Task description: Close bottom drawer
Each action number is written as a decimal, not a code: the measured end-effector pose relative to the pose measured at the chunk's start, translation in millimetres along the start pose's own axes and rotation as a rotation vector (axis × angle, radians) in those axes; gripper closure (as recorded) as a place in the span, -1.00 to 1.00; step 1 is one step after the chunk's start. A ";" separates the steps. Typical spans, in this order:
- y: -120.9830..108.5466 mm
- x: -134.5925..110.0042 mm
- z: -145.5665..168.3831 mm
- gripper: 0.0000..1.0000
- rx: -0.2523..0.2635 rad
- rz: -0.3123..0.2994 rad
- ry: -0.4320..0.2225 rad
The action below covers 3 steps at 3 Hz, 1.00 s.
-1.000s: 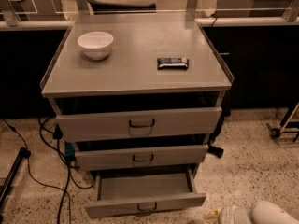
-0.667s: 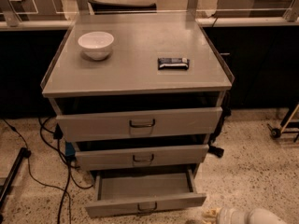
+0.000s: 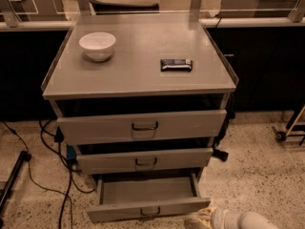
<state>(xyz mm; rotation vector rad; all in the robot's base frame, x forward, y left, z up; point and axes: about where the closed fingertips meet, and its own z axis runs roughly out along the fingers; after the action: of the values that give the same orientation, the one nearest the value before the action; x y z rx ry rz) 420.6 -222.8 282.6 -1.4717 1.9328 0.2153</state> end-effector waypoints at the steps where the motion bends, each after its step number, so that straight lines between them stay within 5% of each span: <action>1: -15.1 10.7 67.4 1.00 -0.059 0.005 0.018; 3: -18.1 21.1 84.1 1.00 -0.024 -0.021 0.038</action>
Offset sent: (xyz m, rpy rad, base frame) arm 0.0580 0.0255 -0.0744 -0.0143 0.0802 0.0330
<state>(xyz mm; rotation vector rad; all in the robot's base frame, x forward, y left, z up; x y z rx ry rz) 469.5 -202.4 211.6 -1.5215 1.9505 0.2028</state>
